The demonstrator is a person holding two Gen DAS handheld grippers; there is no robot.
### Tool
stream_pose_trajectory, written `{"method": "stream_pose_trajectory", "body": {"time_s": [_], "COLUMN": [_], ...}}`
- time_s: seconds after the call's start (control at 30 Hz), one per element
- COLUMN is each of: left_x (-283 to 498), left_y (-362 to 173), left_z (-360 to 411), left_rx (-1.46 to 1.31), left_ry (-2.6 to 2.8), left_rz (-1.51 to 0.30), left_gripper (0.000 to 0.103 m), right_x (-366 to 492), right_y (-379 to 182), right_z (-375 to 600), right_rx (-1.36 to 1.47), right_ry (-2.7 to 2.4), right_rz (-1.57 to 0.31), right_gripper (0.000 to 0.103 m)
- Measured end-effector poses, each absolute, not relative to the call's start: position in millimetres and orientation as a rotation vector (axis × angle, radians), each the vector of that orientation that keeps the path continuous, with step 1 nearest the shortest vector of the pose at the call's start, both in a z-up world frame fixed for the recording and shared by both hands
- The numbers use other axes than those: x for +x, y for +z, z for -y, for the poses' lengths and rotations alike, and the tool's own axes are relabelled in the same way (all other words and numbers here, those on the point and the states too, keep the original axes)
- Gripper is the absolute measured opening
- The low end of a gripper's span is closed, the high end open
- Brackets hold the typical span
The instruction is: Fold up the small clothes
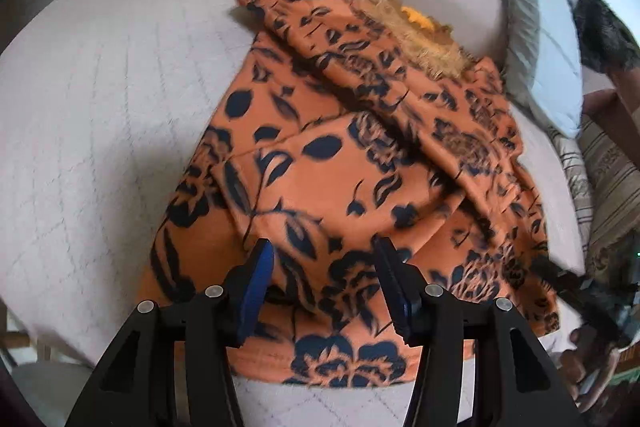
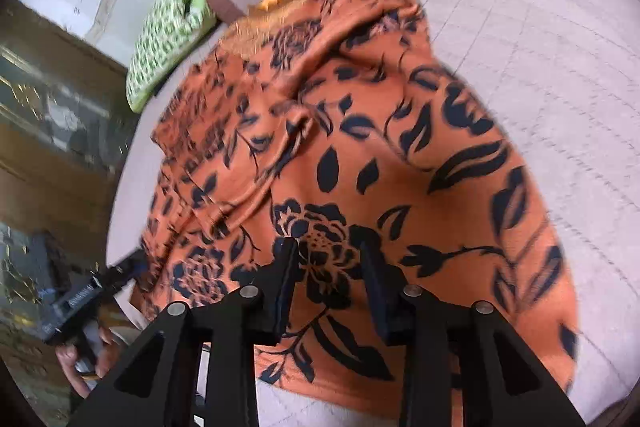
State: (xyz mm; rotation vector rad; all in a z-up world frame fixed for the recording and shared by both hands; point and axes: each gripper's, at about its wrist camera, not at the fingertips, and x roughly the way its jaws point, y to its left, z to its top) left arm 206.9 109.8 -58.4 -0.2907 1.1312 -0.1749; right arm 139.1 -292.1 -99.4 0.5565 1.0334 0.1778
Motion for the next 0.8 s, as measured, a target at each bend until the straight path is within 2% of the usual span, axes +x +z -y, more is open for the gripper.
{"method": "stream_pose_trajectory", "body": {"time_s": [0.03, 0.07, 0.27, 0.5, 0.8], "left_x": [203.4, 197.6, 176.6, 152.6, 182.5], "left_y": [-62.1, -68.4, -56.6, -21.8, 4.6], "left_z": [-112.8, -116.4, -127.2, -126.0, -125.2], "left_rx": [-0.278, -0.279, -0.367, -0.363, -0.361], "left_ry": [-0.162, -0.148, -0.123, -0.179, -0.231], "left_rz": [-1.154, -1.189, -1.114, -0.997, -0.978], "left_gripper": [0.056, 0.055, 0.055, 0.055, 0.056], "right_x": [135.4, 129.3, 98.7, 83.4, 108.4], "right_y": [-92.6, -87.6, -95.3, -68.2, -25.8], "right_z": [293.4, 295.0, 299.7, 305.7, 301.1], "right_rx": [0.542, 0.540, 0.531, 0.549, 0.503], "right_ry": [0.153, 0.138, 0.061, 0.060, 0.137], "right_rz": [-1.008, -0.982, -0.999, -0.872, -0.837], "right_gripper": [0.061, 0.073, 0.073, 0.071, 0.073]}}
